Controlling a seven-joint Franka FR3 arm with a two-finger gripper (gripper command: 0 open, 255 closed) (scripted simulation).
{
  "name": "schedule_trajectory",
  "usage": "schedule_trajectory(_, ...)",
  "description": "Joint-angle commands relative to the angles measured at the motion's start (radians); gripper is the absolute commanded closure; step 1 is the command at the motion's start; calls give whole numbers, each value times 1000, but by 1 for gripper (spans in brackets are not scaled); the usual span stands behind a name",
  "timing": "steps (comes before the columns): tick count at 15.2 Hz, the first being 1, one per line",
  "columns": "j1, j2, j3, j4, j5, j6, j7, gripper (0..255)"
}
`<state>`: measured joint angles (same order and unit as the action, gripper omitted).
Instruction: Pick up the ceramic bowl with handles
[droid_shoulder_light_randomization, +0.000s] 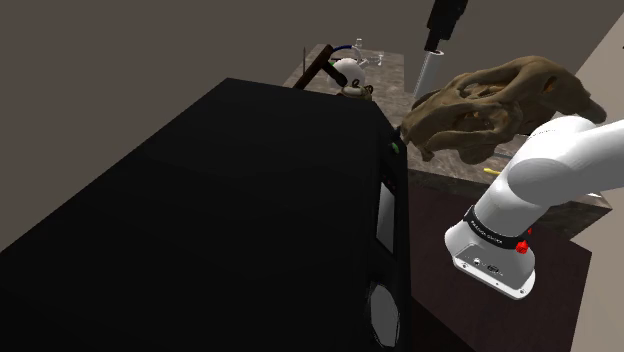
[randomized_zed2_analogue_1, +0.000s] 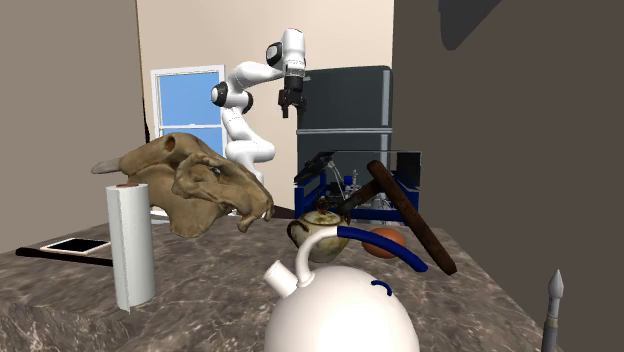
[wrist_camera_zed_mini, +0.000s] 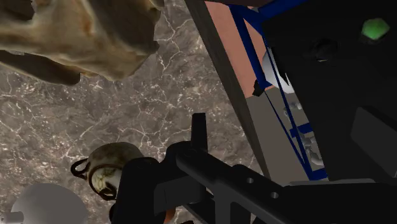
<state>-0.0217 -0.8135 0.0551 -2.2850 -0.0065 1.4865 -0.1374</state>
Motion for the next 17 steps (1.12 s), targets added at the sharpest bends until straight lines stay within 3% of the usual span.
schedule_trajectory(1,0,0,0,0,0,0,0,0)
schedule_trajectory(9,-27,200,-95,-10,-45,222,-105,0)
schedule_trajectory(17,-43,455,-181,69,-48,409,-211,0)
